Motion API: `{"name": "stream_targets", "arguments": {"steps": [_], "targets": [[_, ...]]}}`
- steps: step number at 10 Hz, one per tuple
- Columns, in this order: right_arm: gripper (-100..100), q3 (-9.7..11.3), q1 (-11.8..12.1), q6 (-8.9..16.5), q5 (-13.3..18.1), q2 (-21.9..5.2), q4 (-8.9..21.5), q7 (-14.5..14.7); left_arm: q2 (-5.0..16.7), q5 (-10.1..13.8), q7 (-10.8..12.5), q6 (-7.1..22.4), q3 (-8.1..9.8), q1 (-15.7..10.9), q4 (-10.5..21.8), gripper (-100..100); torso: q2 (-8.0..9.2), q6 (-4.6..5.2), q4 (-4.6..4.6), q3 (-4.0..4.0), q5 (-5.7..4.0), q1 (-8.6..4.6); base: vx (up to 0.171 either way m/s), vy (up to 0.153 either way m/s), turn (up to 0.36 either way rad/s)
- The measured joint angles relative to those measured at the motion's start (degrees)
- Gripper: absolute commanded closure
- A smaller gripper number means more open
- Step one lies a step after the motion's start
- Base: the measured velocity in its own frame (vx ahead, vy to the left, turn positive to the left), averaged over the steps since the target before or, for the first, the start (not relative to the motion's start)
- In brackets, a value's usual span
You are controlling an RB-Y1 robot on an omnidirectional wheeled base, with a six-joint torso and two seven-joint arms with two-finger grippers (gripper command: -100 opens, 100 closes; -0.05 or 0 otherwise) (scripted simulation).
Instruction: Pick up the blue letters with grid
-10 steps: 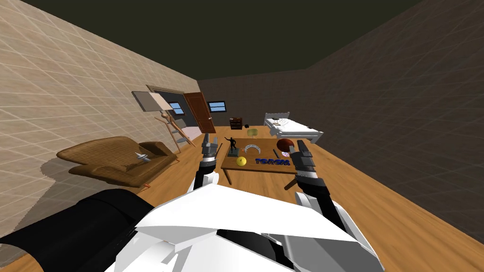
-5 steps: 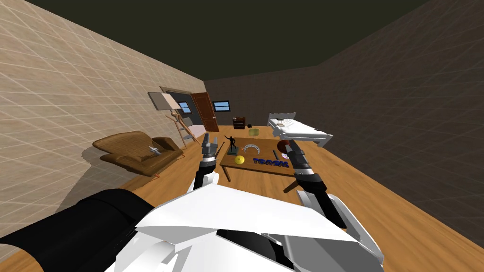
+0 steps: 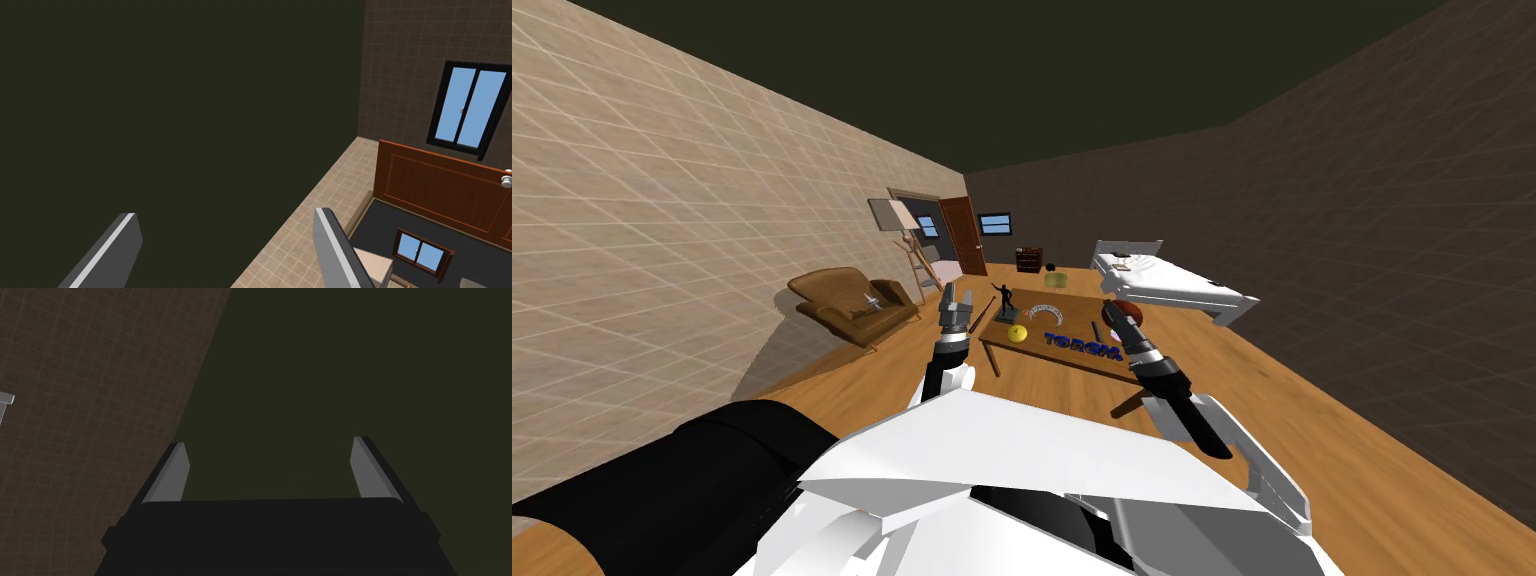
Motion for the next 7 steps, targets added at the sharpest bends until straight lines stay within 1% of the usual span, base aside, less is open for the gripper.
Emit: {"name": "stream_targets", "arguments": {"steps": [1, 2, 3, 4, 5, 6, 7], "targets": [[-100, 0.54, -0.37, -0.13, 1.2, -1.72, 0.62, 0.23, 0.0, 0.0, 0.0, 0.0, -0.01, -0.01, 0.0, 0, -0.03, -0.05, -0.01, -0.02, 0.05, 0.19, -0.037, -0.14, 0.33], [-100, 1.18, -1.24, -0.31, 2.79, -3.6, 1.91, 0.38, 0.0, 0.0, 0.0, 0.0, -0.01, -0.01, 0.0, 0, -0.03, -0.06, -0.01, -0.02, 0.05, 0.11, -0.032, -0.111, 0.119], [-100, 1.57, -1.7, -0.44, 3.62, -4.72, 2.6, 0.52, 0.0, 0.0, 0.0, 0.0, 0.0, 0.0, 0.0, 0, -0.05, 0.0, -0.01, -0.03, 0.05, 0.21, -0.022, -0.1, 0.227], [-100, 2.04, -2.18, -1.03, 4.91, -6.32, 4.07, 0.74, 0.0, 0.0, 0.0, 0.0, -0.01, -0.01, 0.0, 0, -0.09, -0.05, -0.02, -0.05, 0.07, 0.24, -0.044, -0.124, 0.38], [-100, 2.95, -3.42, -1.46, 6.67, -7.89, 6.09, 0.96, 0.0, 0.0, 0.0, 0.0, -0.01, -0.01, 0.0, 0, -0.06, -0.07, -0.02, -0.04, 0.05, 0.18, -0.051, -0.093, 0.141], [-100, 3.31, -3.9, -1.59, 7.57, -9.16, 6.89, 0.99, 0.0, 0.0, 0.0, 0.0, 0.0, 0.0, 0.0, 0, -0.03, 0.01, -0.01, -0.02, 0.07, 0.27, -0.036, -0.077, 0.219], [-100, 3.91, -4.6, -1.7, 9.02, -10.89, 8.16, 0.92, -0.01, 0.0, 0.0, 0.0, -0.01, -0.01, 0.0, 0, -0.08, -0.04, -0.02, -0.04, 0.08, 0.32, -0.032, -0.081, 0.43]]}}
